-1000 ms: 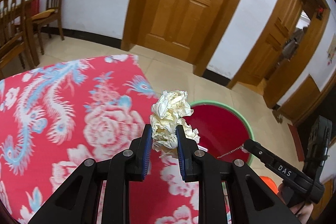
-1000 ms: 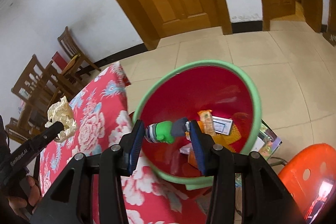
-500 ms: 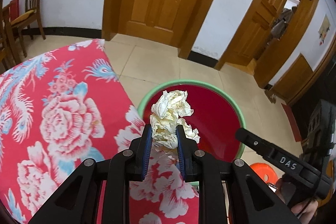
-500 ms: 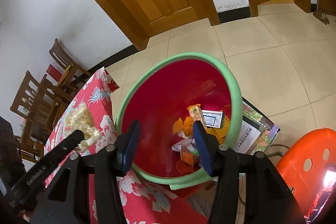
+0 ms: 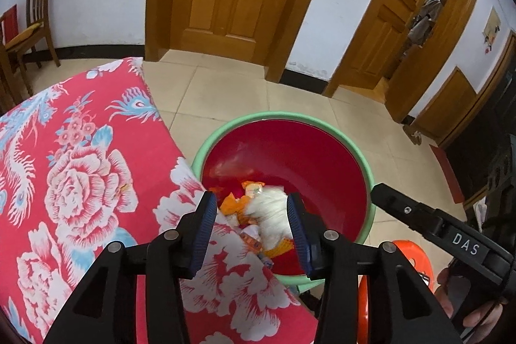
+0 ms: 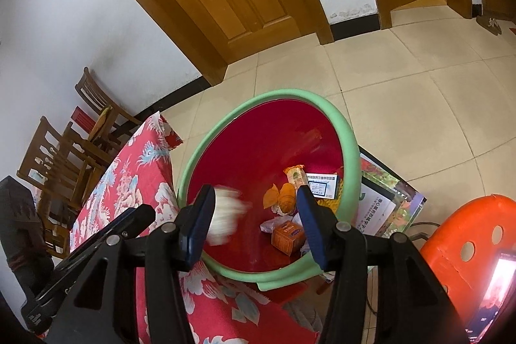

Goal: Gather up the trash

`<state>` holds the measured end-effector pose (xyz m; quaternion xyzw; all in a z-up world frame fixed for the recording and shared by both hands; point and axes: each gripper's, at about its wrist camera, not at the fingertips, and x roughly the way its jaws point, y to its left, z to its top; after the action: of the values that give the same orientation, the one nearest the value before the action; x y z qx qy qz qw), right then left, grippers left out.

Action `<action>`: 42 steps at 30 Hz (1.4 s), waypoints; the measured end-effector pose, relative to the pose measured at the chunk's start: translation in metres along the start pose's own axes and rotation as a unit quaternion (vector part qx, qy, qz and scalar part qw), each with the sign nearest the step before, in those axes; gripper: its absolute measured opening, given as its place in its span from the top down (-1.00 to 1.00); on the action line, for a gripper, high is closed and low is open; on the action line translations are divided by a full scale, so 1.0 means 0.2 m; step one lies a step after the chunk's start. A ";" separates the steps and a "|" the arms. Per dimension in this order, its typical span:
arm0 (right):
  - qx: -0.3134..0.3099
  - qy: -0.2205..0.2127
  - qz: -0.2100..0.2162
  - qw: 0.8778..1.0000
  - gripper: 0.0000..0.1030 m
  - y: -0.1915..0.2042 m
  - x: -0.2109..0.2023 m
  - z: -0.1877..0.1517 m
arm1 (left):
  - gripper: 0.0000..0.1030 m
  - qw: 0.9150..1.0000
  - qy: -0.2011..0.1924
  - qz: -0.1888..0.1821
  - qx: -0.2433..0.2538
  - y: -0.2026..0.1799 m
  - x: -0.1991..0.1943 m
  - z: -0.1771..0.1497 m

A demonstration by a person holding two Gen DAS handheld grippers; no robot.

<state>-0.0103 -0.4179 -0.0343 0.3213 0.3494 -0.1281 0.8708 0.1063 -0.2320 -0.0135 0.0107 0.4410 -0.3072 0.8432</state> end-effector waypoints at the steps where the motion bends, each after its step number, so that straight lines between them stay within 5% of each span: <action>1: -0.003 -0.001 0.000 1.000 -0.07 0.01 -0.01 0.00 | 0.10 1.000 -0.001 0.002 -0.002 0.01 -0.01 0.00; 9: -0.036 -0.007 0.016 0.999 -0.13 0.12 -0.08 -0.05 | 0.09 0.999 -0.016 0.032 -0.026 0.10 -0.14 -0.04; 22: -0.104 -0.006 0.049 0.993 -0.44 0.41 -0.20 -0.23 | -0.30 0.991 -0.053 0.095 -0.083 0.32 -0.46 -0.16; 42: -0.178 -0.009 0.062 0.982 -0.75 0.70 -0.31 -0.50 | -0.35 0.970 -0.096 0.185 -0.126 0.52 -0.84 -0.38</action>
<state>-0.0444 -0.2473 0.0190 0.1807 0.3380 -0.0124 0.9236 0.0336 -0.0406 0.0405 -0.0441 0.3832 -0.0869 0.9185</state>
